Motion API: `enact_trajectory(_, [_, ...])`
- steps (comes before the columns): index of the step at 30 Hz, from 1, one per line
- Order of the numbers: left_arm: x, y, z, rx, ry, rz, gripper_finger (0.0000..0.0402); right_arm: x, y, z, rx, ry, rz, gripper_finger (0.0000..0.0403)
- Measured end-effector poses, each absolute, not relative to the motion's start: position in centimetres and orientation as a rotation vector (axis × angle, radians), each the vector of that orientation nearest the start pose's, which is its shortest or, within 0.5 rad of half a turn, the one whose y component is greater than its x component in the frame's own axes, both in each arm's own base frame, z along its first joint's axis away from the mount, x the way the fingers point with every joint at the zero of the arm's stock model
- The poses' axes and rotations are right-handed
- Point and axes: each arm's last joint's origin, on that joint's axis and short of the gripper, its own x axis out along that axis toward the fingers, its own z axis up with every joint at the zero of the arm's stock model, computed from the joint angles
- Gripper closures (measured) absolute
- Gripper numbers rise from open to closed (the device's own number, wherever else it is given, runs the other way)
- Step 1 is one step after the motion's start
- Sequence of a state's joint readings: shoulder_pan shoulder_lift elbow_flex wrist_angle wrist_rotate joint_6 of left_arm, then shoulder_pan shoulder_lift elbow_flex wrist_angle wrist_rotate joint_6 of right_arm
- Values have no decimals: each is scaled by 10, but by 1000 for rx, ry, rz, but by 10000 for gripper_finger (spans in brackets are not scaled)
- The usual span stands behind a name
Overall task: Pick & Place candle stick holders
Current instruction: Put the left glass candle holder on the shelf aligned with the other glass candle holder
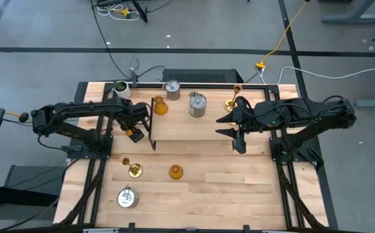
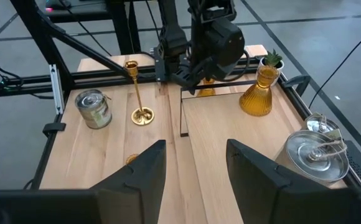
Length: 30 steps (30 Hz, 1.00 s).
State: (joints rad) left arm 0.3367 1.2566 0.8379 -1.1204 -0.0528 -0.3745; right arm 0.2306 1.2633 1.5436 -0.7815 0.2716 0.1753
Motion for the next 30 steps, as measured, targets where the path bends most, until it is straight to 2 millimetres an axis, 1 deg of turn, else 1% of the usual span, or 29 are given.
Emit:
enact_trajectory(3, [176, 63, 208, -515, 1479, 595, 58, 238, 48, 435, 47, 479, -83, 234])
enact_trajectory(6, [176, 63, 206, -514, 1485, 596, 59, 238, 48, 435, 48, 476, -82, 234])
enact_trajectory(9, [176, 63, 206, -515, 1483, 593, 71, 238, 48, 435, 48, 476, -83, 234])
enact_trajectory(12, [176, 63, 206, -512, 1483, 593, 99, 238, 48, 435, 48, 476, -83, 234])
enact_trajectory(21, [176, 63, 206, -523, 1482, 599, 199, 238, 48, 435, 48, 476, -83, 234])
enact_trajectory(25, [176, 63, 206, -523, 1482, 599, 229, 238, 48, 435, 48, 476, -83, 234])
enact_trajectory(30, [176, 63, 206, -523, 1482, 598, 255, 238, 48, 435, 48, 476, -83, 234])
